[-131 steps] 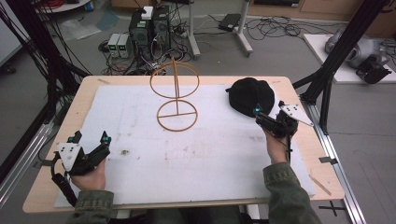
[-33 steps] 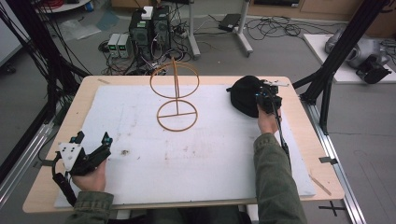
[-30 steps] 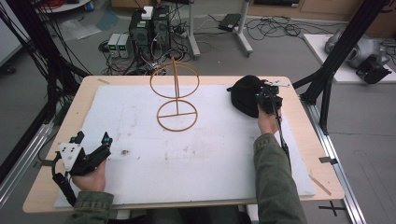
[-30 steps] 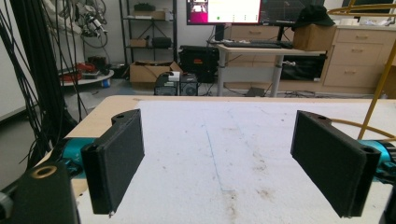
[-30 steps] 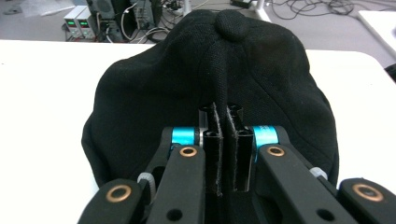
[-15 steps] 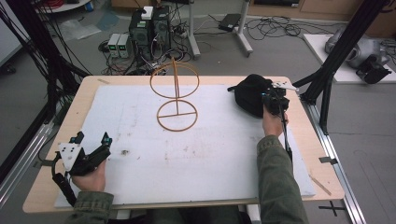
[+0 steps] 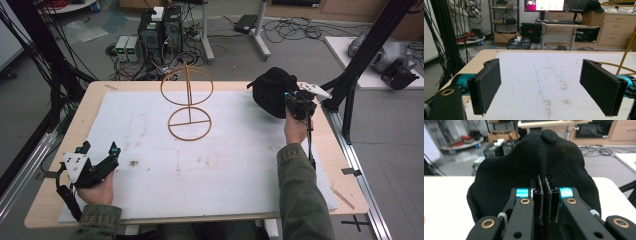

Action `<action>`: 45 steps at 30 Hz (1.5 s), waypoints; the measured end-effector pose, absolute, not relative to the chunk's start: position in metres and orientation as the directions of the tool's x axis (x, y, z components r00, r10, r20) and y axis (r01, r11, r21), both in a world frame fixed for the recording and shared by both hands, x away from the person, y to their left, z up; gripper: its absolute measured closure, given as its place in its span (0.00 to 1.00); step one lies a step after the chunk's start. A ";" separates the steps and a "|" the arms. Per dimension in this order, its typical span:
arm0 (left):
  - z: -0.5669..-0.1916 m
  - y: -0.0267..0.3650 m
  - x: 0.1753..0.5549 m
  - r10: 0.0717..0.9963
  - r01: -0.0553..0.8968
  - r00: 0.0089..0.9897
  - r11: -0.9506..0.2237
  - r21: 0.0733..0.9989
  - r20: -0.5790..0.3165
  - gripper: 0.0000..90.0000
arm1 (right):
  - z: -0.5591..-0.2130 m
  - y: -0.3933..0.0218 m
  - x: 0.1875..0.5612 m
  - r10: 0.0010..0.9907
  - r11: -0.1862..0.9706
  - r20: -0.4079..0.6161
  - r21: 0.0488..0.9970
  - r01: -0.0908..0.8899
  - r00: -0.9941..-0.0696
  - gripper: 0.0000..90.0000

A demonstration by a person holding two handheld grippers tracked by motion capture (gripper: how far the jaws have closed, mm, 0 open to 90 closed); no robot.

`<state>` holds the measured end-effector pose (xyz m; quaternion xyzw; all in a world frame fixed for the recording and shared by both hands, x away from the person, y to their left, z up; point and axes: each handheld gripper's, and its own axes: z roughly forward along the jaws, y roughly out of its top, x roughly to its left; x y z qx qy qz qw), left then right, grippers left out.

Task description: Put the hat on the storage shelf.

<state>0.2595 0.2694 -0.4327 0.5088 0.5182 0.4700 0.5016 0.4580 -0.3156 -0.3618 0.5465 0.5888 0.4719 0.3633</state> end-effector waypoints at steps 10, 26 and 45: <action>-0.433 0.270 0.259 0.998 0.057 0.025 0.054 0.997 -0.055 0.19 | -0.327 -0.315 0.440 0.984 -0.044 0.076 0.979 0.199 -0.159 0.96; -0.433 0.271 0.260 0.998 0.052 0.022 0.064 0.997 -0.066 0.19 | -0.298 -0.306 0.420 0.978 -0.022 0.033 0.998 0.056 -0.205 0.98; -0.433 0.271 0.260 0.998 0.053 0.022 0.064 0.997 -0.065 0.19 | -0.255 -0.284 0.402 0.958 -0.050 0.021 0.995 -0.092 -0.286 0.98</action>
